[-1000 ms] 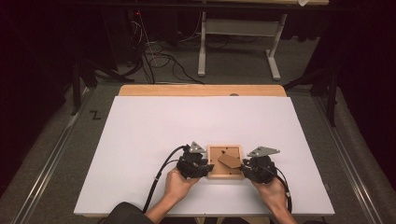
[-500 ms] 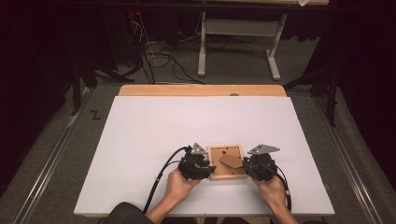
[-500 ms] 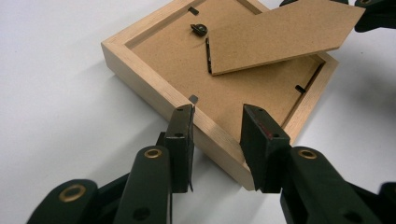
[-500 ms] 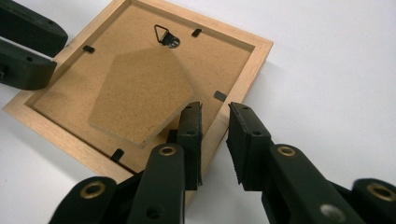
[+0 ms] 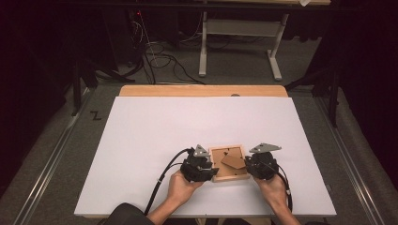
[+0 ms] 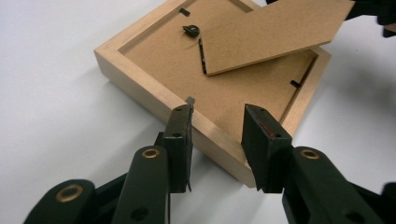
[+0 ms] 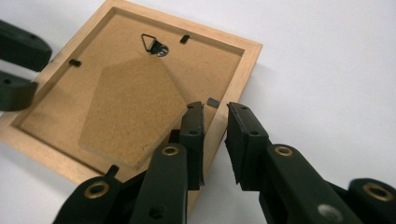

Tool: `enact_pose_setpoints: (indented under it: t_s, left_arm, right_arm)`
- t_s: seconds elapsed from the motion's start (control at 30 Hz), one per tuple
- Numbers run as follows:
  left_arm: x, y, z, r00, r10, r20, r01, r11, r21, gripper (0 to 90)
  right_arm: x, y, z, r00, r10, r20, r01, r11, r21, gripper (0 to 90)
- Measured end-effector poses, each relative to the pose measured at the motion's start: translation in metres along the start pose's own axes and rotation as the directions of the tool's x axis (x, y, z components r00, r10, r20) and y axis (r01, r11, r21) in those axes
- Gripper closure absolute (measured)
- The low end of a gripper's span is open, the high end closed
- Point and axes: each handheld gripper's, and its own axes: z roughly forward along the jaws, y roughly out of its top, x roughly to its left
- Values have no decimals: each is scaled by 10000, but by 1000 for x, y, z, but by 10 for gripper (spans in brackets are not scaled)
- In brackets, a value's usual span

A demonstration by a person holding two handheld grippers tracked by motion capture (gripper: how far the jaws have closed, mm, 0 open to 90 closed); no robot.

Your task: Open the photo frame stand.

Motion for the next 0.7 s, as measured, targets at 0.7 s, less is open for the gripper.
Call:
enact_pose_setpoints:
  t_s: [0.7]
  left_arm:
    - [-3, 0, 2, 9999, 89, 73, -89, 10000, 19, 653]
  right_arm:
    - [-8, 3, 5, 9990, 423, -126, -424, 9991, -91, 786]
